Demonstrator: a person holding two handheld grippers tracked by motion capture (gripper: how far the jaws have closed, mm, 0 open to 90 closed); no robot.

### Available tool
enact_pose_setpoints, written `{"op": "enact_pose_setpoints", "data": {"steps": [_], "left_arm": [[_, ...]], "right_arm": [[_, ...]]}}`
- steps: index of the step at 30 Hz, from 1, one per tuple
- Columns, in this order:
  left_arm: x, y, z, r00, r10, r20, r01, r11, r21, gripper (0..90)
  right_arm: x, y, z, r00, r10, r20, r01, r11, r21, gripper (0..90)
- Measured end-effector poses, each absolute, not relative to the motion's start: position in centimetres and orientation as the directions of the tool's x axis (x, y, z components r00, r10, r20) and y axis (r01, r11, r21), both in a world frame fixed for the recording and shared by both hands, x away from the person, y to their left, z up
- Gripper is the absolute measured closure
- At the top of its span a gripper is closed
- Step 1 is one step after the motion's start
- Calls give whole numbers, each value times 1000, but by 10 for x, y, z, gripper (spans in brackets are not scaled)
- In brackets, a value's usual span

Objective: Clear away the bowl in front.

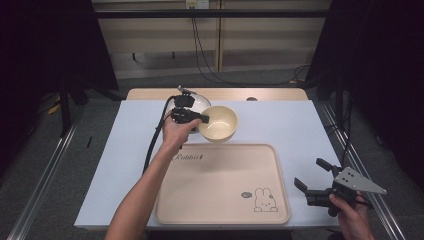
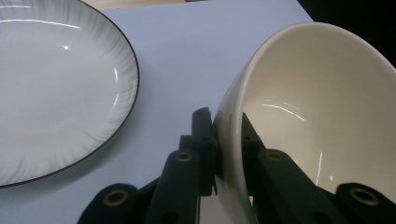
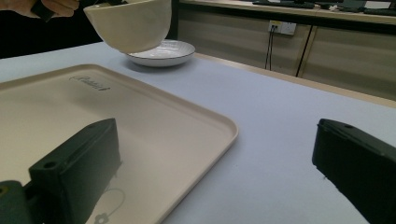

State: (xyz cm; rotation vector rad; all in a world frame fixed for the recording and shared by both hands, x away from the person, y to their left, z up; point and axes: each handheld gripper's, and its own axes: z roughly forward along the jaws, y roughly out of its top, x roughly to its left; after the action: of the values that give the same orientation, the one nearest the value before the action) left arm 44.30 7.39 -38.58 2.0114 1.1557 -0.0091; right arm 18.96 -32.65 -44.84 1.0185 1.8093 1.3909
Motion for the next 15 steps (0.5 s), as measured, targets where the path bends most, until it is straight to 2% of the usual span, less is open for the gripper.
{"op": "enact_pose_setpoints", "data": {"steps": [15], "left_arm": [[435, 37, -394, 634, 680, -367, 708, -319, 631, 833]], "right_arm": [[189, -326, -449, -502, 865, -27, 197, 145, 970, 7]]}}
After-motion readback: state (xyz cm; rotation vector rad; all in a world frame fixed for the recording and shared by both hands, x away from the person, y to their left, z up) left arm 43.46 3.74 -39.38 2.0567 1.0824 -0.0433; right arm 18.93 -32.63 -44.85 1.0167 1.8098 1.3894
